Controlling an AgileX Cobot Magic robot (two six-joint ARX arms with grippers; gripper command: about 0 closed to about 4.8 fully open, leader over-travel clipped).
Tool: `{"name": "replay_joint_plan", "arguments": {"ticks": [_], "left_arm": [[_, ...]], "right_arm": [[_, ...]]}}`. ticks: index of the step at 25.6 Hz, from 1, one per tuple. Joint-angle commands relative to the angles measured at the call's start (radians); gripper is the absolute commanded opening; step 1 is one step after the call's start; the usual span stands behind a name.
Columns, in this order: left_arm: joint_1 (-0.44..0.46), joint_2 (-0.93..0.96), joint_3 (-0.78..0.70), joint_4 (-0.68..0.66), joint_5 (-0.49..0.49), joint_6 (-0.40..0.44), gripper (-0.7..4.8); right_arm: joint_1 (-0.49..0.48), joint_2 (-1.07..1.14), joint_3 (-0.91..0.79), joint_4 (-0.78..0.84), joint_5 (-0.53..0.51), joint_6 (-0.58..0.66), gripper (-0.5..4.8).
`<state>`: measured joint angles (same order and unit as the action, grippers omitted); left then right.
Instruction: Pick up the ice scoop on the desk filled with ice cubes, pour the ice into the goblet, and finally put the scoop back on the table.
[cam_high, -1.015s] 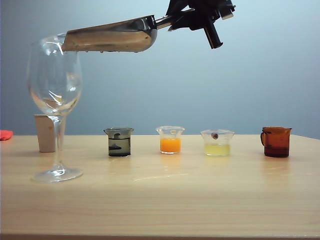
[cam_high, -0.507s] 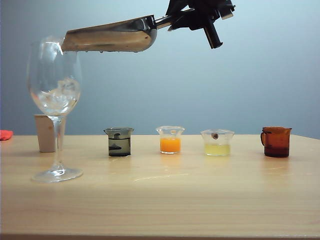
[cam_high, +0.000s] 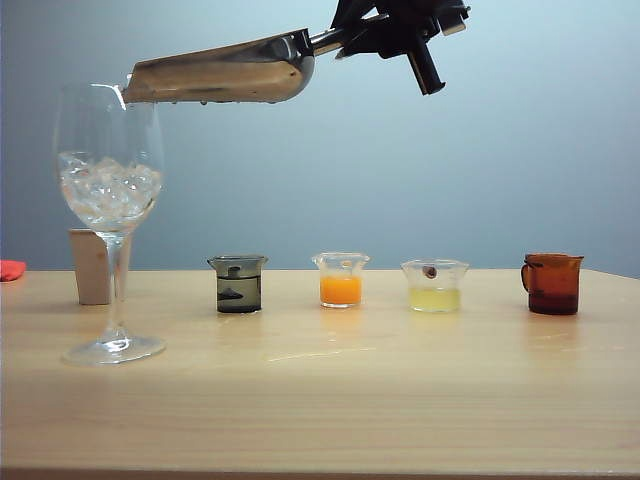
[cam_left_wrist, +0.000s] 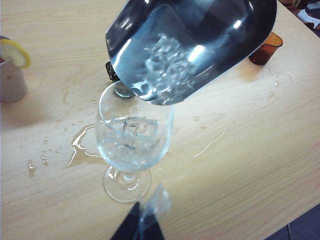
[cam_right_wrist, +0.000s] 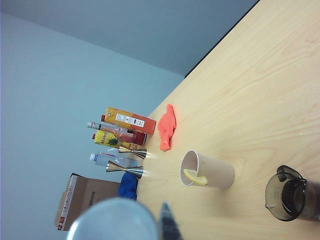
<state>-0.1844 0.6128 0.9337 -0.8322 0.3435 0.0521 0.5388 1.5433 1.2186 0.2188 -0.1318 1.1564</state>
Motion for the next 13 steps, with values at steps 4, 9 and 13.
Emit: {"name": "replay_joint_plan", "arguments": {"ticks": [4, 9, 13], "left_arm": [[0.000, -0.002, 0.003, 0.002, -0.003, 0.001, -0.05], [0.000, -0.002, 0.003, 0.002, -0.004, 0.001, -0.05], [0.000, -0.002, 0.003, 0.002, -0.004, 0.001, -0.05]], "right_arm": [[0.002, -0.010, 0.011, 0.025, 0.000, -0.006, -0.06], [-0.001, -0.010, 0.041, 0.016, 0.000, -0.032, -0.06], [-0.002, -0.010, 0.041, 0.017, -0.001, 0.004, -0.06]]}}
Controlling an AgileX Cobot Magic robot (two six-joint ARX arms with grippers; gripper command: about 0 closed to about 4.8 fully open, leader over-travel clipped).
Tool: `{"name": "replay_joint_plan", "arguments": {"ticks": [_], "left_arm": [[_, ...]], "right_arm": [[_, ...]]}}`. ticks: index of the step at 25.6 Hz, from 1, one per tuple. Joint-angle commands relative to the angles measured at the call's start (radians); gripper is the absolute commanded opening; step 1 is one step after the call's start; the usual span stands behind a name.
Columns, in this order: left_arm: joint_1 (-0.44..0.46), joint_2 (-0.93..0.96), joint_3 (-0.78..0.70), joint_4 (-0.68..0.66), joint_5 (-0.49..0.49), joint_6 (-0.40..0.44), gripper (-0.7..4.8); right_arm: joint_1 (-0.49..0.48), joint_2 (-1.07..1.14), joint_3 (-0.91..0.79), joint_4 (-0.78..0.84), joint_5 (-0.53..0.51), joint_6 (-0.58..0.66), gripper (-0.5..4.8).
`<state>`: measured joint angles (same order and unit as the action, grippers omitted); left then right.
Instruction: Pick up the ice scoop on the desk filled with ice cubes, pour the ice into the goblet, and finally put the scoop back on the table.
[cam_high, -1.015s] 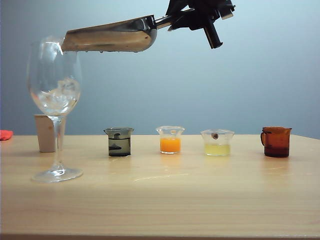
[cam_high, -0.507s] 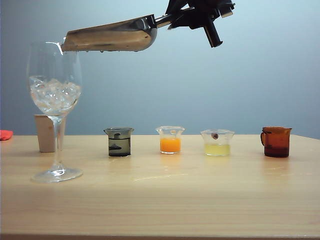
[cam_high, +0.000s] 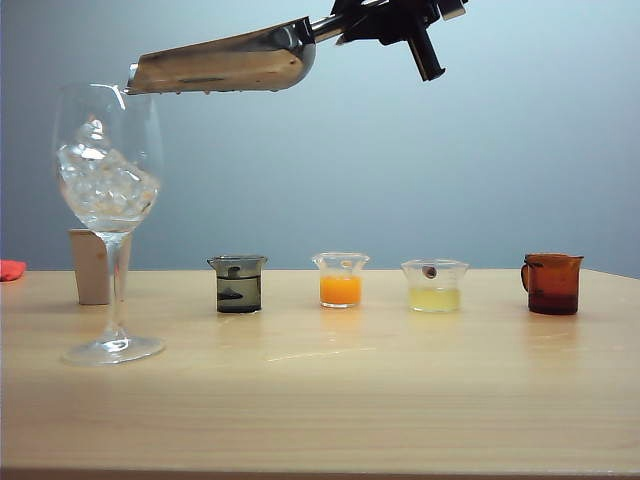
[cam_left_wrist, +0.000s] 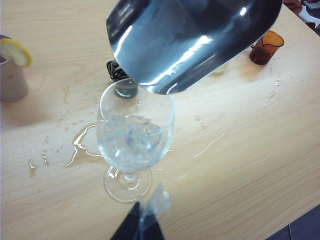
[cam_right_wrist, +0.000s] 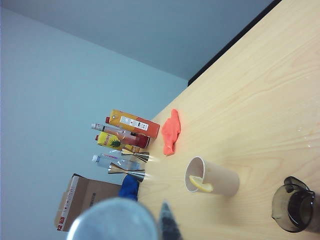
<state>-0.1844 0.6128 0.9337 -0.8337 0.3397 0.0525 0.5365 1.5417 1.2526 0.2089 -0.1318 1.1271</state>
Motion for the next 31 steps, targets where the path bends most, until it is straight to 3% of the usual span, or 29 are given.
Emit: {"name": "replay_joint_plan", "arguments": {"ticks": [1, 8, 18, 24, 31], "left_arm": [[0.000, -0.002, 0.003, 0.002, 0.000, 0.000, -0.05], [0.000, -0.002, 0.003, -0.012, -0.003, 0.001, -0.05], [0.000, -0.001, 0.003, 0.002, -0.006, 0.003, -0.05], [0.000, -0.001, 0.003, 0.005, -0.006, 0.003, -0.05], [0.000, -0.001, 0.003, 0.019, -0.007, 0.003, -0.05]], "right_arm": [[0.000, -0.008, 0.007, 0.029, -0.002, 0.059, -0.06], [-0.051, -0.024, 0.007, 0.033, -0.126, 0.160, -0.06], [-0.240, -0.167, -0.053, -0.107, -0.239, 0.095, -0.06], [-0.373, -0.332, -0.286, -0.108, -0.238, 0.096, -0.06], [-0.610, -0.507, -0.573, -0.123, -0.286, 0.095, -0.06]]}}
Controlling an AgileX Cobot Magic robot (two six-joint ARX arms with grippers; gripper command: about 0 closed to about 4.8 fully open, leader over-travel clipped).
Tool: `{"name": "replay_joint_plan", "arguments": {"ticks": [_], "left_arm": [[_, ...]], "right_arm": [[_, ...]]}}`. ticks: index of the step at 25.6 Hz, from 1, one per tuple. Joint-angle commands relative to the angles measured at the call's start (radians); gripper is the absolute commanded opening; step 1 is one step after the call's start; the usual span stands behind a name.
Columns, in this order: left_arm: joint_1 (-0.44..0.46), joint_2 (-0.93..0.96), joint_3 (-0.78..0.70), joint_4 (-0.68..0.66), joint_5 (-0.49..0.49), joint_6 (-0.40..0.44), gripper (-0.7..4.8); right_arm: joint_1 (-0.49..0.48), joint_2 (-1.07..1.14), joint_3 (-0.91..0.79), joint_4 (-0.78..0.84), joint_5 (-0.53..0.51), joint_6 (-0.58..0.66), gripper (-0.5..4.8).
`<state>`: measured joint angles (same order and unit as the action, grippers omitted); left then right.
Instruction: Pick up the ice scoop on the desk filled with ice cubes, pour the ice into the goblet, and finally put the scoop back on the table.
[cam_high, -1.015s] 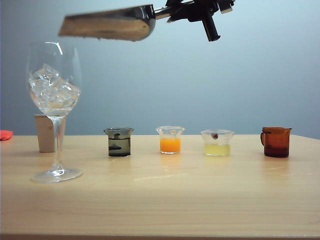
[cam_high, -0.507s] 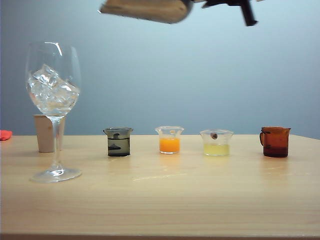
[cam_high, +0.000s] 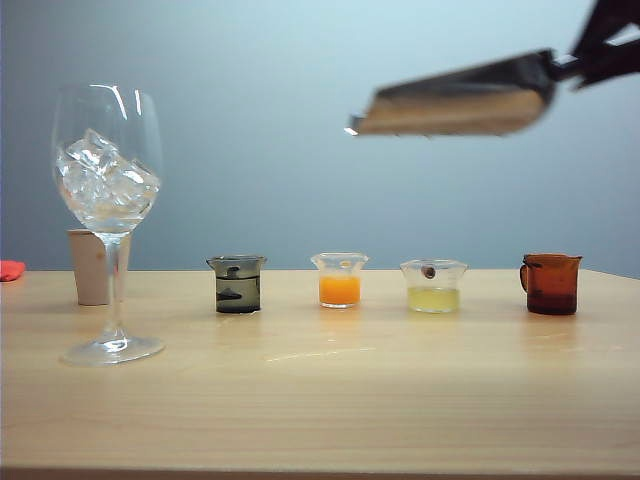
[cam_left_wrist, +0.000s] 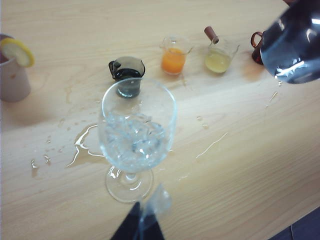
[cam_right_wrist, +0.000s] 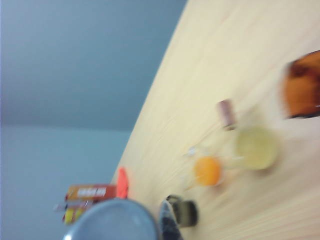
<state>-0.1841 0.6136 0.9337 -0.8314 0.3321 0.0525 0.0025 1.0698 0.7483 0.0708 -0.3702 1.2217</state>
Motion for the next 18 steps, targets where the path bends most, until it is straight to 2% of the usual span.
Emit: {"name": "replay_joint_plan", "arguments": {"ticks": [1, 9, 12, 18], "left_arm": [[-0.001, -0.002, 0.003, 0.018, 0.001, 0.003, -0.05], [-0.001, -0.002, 0.003, 0.018, 0.001, 0.002, -0.05], [-0.001, -0.002, 0.003, 0.017, 0.001, 0.001, -0.05], [-0.001, -0.002, 0.003, 0.018, 0.002, 0.000, -0.05]], "right_arm": [[-0.095, -0.043, -0.087, 0.011, -0.056, -0.001, -0.06], [-0.299, -0.073, -0.215, 0.008, -0.063, -0.075, -0.05], [-0.392, -0.072, -0.222, 0.000, -0.093, -0.141, -0.06], [-0.530, -0.072, -0.222, 0.001, -0.077, -0.180, -0.05]]}}
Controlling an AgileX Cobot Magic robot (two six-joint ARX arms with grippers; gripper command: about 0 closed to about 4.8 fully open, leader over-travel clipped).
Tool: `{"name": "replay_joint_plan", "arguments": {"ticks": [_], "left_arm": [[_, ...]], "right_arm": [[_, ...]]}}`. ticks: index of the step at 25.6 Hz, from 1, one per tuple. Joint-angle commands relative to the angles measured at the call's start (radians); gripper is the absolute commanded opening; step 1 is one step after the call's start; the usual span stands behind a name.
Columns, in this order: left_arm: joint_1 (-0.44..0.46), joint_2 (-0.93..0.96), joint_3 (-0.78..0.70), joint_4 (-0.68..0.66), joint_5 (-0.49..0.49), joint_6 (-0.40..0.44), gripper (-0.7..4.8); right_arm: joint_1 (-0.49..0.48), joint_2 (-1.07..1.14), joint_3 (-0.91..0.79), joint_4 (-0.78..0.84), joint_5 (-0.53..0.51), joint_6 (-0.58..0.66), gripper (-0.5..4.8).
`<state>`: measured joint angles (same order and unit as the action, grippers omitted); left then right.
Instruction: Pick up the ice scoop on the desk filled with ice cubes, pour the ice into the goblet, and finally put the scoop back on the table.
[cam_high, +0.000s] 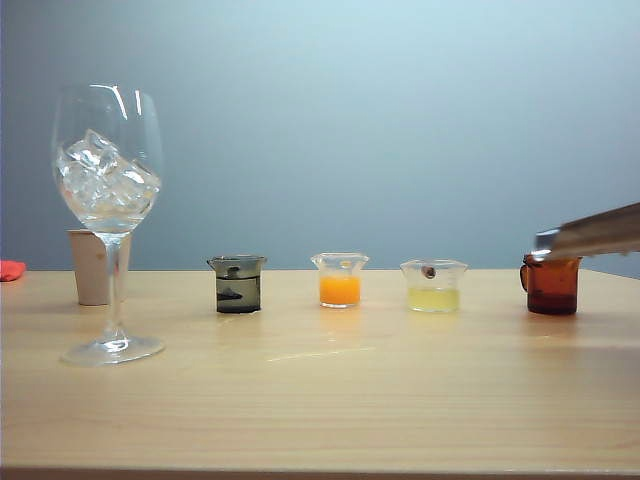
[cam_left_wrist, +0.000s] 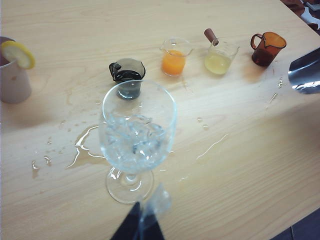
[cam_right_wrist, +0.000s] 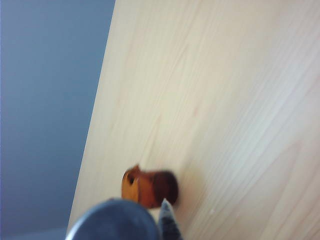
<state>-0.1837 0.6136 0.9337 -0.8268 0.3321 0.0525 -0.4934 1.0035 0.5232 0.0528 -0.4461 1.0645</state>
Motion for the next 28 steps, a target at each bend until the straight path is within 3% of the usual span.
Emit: {"name": "replay_joint_plan", "arguments": {"ticks": [1, 7, 21, 28], "left_arm": [[-0.001, -0.002, 0.003, 0.013, 0.002, 0.000, -0.05], [-0.001, -0.002, 0.003, 0.013, 0.002, 0.002, -0.05], [-0.002, -0.002, 0.003, 0.013, 0.005, 0.000, -0.05], [-0.002, -0.002, 0.003, 0.010, 0.008, 0.000, -0.05]], "right_arm": [[-0.063, -0.005, 0.003, 0.018, 0.001, -0.024, -0.05], [-0.167, 0.052, 0.003, 0.112, 0.052, -0.017, -0.06], [-0.168, 0.404, 0.008, 0.548, 0.112, 0.096, -0.06], [-0.164, 0.620, 0.101, 0.653, 0.084, 0.095, -0.06]]}}
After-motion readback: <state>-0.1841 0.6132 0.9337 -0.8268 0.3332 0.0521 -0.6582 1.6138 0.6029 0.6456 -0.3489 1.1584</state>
